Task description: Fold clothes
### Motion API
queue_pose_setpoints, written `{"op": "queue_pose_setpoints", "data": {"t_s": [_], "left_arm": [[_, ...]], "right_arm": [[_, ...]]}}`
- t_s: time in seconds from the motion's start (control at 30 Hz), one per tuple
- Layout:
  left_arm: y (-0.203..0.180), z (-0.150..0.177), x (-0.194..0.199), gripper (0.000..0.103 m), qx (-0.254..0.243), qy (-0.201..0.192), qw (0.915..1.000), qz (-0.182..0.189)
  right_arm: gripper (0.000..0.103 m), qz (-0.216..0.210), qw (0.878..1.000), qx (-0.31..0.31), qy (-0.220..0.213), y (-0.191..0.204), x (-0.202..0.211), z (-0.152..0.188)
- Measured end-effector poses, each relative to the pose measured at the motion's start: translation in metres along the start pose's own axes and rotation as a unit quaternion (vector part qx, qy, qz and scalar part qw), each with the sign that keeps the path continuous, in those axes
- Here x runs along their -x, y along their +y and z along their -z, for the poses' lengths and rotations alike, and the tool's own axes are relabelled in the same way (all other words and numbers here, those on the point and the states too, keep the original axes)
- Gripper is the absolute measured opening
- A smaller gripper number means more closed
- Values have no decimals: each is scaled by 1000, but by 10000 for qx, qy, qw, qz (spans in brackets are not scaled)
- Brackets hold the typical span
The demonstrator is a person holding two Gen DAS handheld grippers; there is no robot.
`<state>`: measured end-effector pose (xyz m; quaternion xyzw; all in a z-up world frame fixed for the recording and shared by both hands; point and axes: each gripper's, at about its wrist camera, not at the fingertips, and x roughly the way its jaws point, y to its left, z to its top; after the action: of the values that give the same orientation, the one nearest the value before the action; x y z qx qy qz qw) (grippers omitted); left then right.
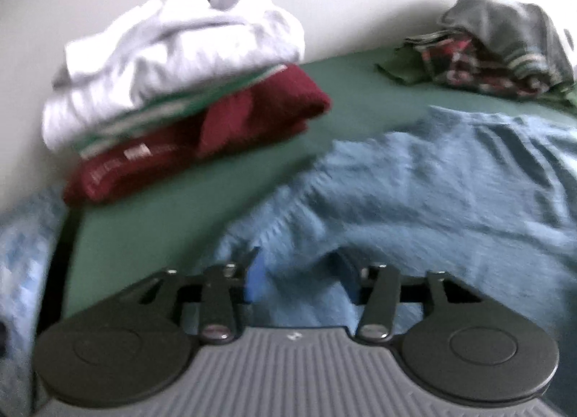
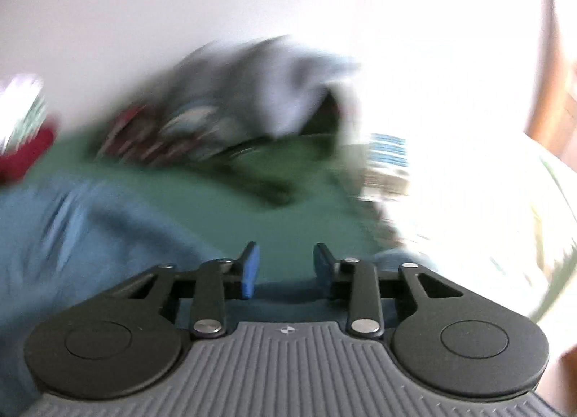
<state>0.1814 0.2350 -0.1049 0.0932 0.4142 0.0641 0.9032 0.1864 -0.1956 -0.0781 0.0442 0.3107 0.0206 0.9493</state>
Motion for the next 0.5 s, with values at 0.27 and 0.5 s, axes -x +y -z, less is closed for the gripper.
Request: {"op": "queue_pose_setpoints", "data": {"t_s": [0.27, 0.5], "left_arm": [[-30, 32, 81, 76, -263, -369, 9968, 656], [-72, 80, 146, 75, -500, -420, 9865, 1500]], "right_arm": [[72, 360, 9984, -38, 429, -45, 45, 23], [29, 540, 9977, -211, 339, -65, 22, 30]]}}
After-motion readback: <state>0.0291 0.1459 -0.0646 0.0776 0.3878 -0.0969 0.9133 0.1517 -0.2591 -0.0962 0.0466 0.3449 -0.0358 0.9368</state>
